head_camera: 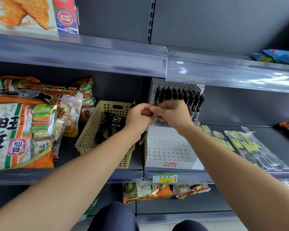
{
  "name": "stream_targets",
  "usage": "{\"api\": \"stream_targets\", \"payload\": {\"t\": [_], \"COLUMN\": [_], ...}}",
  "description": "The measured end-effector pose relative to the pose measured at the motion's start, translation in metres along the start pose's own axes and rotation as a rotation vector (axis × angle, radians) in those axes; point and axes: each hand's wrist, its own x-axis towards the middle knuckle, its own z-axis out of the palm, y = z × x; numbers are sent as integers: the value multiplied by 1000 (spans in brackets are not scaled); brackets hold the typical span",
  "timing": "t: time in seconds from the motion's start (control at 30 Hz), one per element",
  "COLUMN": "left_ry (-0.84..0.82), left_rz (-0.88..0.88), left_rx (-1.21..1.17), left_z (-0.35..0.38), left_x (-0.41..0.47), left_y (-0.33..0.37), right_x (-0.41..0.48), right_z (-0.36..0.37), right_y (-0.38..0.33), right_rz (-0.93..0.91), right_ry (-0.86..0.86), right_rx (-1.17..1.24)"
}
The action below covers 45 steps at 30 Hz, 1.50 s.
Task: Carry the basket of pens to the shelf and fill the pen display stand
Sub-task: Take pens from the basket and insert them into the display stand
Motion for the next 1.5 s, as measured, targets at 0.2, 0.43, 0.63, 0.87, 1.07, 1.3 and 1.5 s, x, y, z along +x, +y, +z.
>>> {"api": "stream_targets", "payload": {"t": [0.2,0.43,0.63,0.87,1.07,1.3,1.5], "left_ry": [28,26,83,109,100,107,113], "left_rz": [28,20,-11,-63,-76,-81,-89], "left_rx": [-47,-6,169,205,312,492,497], "left_z": [1,-2,-18,-30,-37,-48,-55], "left_x": [-4,-2,1,4,7,6,7], "left_y": [2,-2,-15,-25,-32,-39,-41], "right_x": [0,7,15,20,27,28,30], "right_z": [-6,-9,-22,-16,-7,-1,0], "right_y": [-7,-14,-25,-13,0,6,9], "right_rz": [56,23,-161,-258,-254,-183,-105], "right_ry": [-112,64,372,403,348,312,249], "right_rx": [2,6,-135,-391,-456,-514,-555]}}
